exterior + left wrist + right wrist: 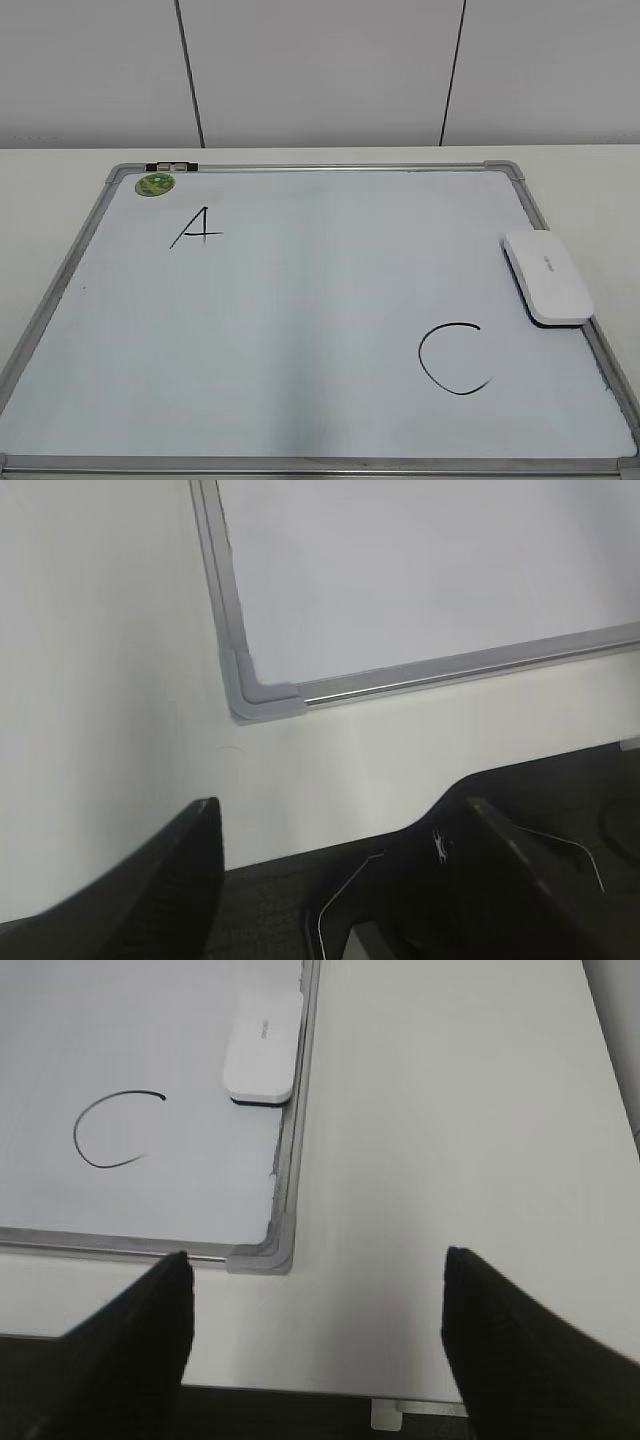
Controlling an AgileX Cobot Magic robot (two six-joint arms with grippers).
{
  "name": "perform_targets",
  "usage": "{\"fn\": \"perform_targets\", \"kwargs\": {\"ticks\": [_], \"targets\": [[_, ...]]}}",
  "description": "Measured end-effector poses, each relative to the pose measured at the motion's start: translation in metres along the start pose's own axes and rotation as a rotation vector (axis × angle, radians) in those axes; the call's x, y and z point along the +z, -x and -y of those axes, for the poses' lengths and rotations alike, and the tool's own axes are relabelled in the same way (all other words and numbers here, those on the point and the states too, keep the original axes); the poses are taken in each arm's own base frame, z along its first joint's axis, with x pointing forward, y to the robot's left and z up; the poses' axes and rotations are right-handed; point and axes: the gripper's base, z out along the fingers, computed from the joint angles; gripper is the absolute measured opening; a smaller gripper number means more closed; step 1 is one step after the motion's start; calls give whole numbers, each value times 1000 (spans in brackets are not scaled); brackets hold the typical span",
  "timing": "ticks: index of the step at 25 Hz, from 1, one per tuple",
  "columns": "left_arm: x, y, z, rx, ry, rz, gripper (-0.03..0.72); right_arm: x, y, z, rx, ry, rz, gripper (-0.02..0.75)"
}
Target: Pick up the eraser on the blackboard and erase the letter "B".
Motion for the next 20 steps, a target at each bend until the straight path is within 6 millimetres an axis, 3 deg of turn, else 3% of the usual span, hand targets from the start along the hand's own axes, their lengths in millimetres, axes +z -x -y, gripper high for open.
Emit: {"fn": "perform_targets", "kwargs": {"ticks": [8, 20], "targets": [[-7, -11, -4, 31, 80, 141, 517, 29, -27, -2, -17, -14, -84, 593], [-1, -13, -7, 34, 107, 154, 514, 40, -24, -4, -22, -11, -14, 592]]}}
